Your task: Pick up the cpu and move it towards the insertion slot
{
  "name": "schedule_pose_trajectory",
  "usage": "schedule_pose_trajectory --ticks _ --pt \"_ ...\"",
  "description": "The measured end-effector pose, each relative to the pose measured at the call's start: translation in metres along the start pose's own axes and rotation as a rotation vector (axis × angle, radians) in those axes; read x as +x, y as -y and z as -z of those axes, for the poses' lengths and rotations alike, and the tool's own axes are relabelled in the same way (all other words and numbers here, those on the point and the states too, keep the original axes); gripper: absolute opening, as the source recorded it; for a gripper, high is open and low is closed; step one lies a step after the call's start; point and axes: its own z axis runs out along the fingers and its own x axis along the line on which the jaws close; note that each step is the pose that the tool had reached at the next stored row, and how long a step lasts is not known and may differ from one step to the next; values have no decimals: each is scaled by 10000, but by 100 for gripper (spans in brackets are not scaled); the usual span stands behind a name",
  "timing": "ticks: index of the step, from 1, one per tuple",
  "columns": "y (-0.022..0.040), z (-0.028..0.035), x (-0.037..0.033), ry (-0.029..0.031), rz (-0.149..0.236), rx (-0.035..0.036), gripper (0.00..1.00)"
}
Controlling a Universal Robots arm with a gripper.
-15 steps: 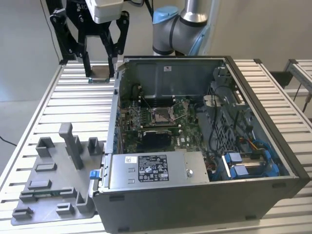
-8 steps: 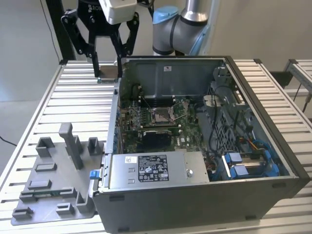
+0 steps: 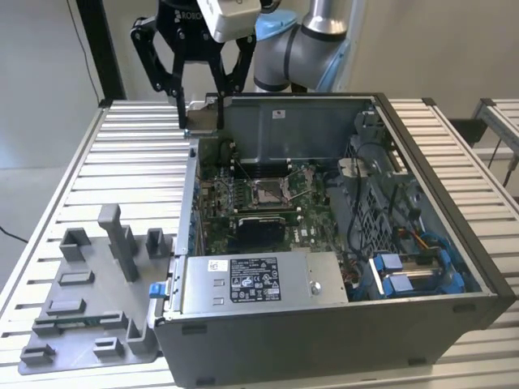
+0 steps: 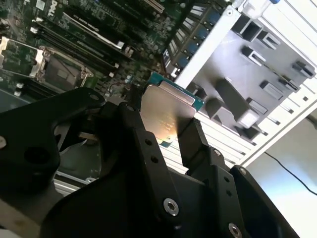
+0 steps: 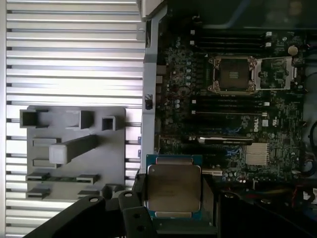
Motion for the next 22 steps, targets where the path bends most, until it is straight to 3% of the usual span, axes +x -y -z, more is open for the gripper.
schedule_pose_trajectory --ticks 14,19,22 --pt "-8 -21 -467 -1 1 -1 0" --pt "-9 -27 -592 -1 0 1 0" --pt "-9 -30 -632 -1 1 2 0"
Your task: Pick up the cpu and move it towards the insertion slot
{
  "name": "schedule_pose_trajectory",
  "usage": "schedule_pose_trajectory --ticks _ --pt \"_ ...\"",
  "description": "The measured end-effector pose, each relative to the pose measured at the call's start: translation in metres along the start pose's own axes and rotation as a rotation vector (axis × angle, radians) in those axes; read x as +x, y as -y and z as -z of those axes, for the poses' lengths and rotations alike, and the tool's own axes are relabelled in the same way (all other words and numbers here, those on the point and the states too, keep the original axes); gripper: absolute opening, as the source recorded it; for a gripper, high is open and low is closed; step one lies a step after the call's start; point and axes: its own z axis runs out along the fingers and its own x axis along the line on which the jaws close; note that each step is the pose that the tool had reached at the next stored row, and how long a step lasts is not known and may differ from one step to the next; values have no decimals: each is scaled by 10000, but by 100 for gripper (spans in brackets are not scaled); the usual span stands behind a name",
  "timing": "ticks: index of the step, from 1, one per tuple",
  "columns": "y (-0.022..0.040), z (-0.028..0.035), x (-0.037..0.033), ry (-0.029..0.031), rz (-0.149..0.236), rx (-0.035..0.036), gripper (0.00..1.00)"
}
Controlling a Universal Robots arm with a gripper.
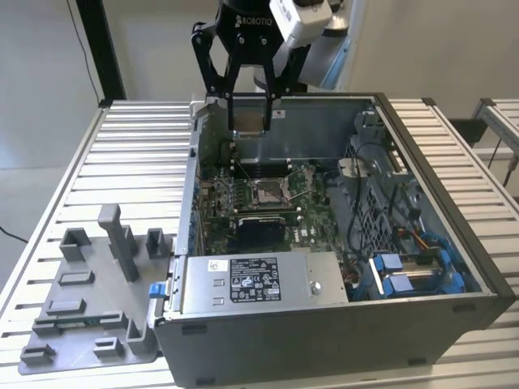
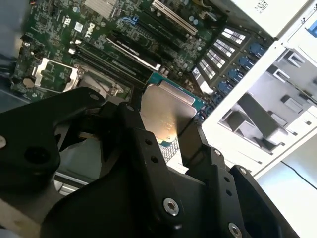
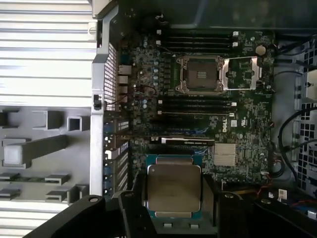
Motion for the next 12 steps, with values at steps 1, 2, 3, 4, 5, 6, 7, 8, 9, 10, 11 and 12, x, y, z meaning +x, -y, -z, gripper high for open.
schedule_pose_trajectory --ticks 1,2,3,4,5,6,7,8,9,10,11,12 --pt "0 -1 -11 0 0 0 0" --pt "0 -2 -24 1 -1 0 0" --pt "0 -2 -35 0 0 1 0" --pt "0 -2 -48 0 -1 2 0" --pt "0 -3 -61 0 -1 2 0" --pt "0 -4 -76 0 -1 2 0" --pt "0 -5 -94 0 -1 2 0" --pt "-1 -5 -113 0 0 2 0" --pt "-1 -6 -132 0 0 2 0" --pt "-2 -8 -153 0 0 1 0" --pt "-3 -8 -175 0 0 1 0" --pt "-3 -9 -199 0 0 1 0"
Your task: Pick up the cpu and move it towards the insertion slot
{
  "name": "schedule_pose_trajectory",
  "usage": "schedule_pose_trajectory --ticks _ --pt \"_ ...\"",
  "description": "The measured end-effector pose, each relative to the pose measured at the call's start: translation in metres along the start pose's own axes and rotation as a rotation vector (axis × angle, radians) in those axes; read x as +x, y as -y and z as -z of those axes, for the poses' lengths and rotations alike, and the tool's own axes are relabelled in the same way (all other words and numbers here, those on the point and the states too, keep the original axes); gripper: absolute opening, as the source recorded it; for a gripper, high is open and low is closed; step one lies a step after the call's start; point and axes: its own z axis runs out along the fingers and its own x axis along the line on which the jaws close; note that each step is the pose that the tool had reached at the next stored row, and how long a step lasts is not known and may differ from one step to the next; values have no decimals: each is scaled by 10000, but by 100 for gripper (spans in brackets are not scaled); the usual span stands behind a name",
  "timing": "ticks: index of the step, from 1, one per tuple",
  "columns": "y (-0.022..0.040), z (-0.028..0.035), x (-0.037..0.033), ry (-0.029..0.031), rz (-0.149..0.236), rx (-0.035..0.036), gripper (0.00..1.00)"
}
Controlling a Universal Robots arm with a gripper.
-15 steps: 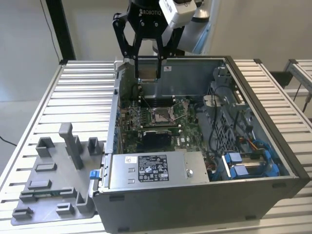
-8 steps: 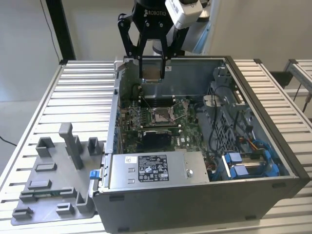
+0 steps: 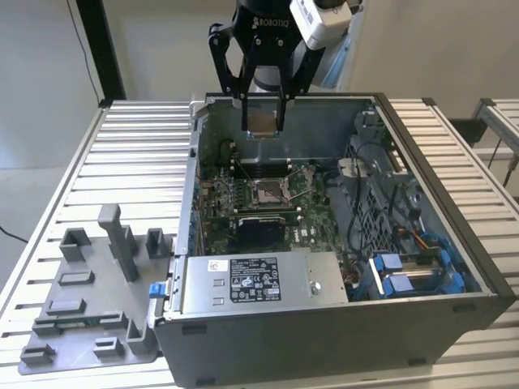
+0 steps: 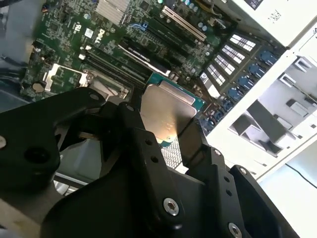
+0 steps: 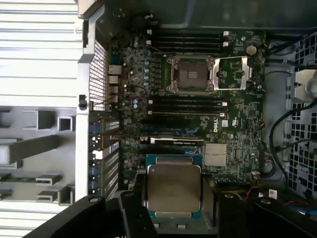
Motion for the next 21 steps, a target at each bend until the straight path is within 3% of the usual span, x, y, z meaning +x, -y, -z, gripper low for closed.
schedule_pose_trajectory --ticks 9,17,21 --pt "-6 -6 -172 0 -1 0 0" --pt "-10 -7 -178 0 -1 1 0" --pt "-49 -7 -178 -1 0 2 0"
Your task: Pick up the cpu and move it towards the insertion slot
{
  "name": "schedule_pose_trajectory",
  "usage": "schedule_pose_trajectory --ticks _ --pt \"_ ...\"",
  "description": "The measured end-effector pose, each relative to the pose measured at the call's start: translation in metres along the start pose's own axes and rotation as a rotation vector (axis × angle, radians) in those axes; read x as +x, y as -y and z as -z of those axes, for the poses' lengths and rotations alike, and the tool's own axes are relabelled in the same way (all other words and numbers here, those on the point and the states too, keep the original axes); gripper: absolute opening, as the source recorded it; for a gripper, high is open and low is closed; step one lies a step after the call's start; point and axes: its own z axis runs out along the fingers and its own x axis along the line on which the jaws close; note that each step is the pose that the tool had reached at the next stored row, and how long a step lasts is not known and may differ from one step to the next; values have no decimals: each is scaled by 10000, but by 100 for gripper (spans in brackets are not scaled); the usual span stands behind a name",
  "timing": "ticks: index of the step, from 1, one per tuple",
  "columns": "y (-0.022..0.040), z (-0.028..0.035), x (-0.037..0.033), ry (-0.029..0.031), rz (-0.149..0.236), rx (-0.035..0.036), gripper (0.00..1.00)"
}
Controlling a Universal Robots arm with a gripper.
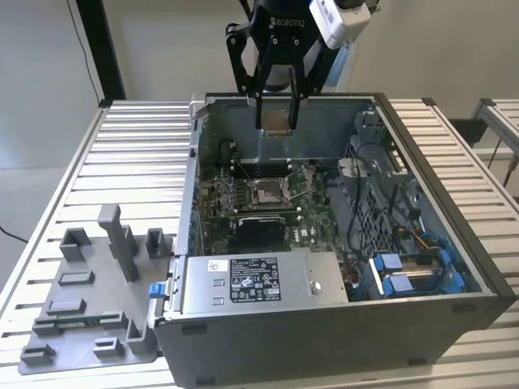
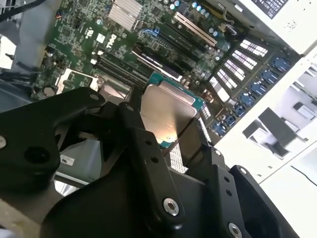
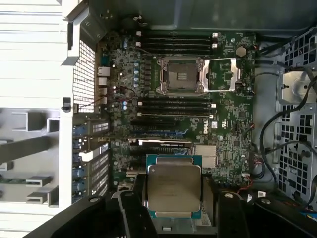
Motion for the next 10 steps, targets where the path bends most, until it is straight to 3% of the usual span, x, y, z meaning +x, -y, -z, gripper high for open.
schedule_pose_trajectory --ticks 10 --pt "-191 -9 -2 0 0 -1 0"
